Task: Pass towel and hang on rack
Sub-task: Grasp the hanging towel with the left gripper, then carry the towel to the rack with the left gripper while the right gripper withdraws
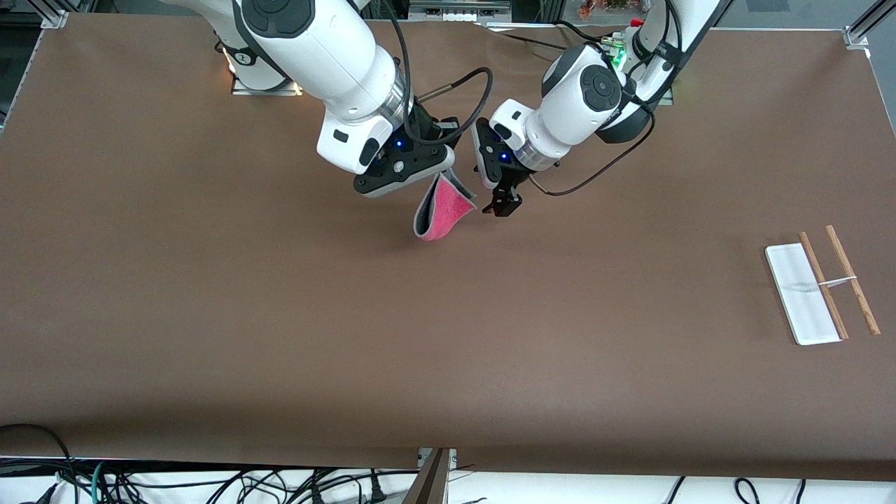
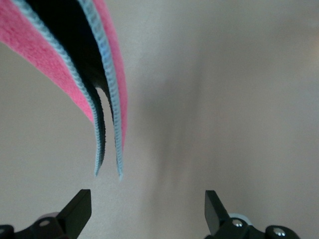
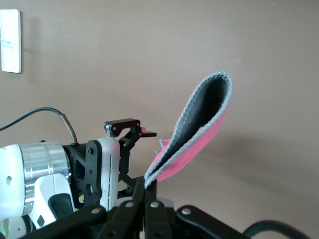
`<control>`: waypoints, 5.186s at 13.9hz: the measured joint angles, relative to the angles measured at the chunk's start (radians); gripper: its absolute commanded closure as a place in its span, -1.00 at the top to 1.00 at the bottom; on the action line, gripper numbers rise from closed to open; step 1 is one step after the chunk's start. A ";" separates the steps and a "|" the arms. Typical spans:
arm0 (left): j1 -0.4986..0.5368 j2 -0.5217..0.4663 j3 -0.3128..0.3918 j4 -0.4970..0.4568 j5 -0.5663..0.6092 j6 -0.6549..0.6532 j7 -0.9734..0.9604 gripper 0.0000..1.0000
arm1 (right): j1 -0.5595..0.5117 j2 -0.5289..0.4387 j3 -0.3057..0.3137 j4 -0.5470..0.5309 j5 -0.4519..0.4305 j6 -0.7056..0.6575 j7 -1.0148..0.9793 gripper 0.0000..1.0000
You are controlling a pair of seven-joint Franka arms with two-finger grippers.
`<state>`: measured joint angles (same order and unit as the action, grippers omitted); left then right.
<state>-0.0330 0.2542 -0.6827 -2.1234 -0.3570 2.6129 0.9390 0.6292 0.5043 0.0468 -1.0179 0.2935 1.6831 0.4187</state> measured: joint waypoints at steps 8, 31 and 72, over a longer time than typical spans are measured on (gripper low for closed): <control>0.003 0.006 0.025 0.000 -0.353 0.002 0.271 1.00 | 0.000 0.000 0.000 0.000 0.000 0.000 0.000 -1.00; -0.027 0.057 0.044 0.058 -0.574 0.002 0.404 0.10 | 0.000 0.000 0.000 0.000 0.000 0.000 0.000 -1.00; 0.119 -0.052 0.146 0.173 -0.246 -0.440 0.342 -1.00 | 0.000 0.000 -0.009 0.000 0.000 0.000 0.001 1.00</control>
<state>0.0863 0.2019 -0.5370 -1.9508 -0.6027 2.1727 1.2812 0.6289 0.5043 0.0381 -1.0180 0.2935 1.6832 0.4199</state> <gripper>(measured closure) 0.978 0.000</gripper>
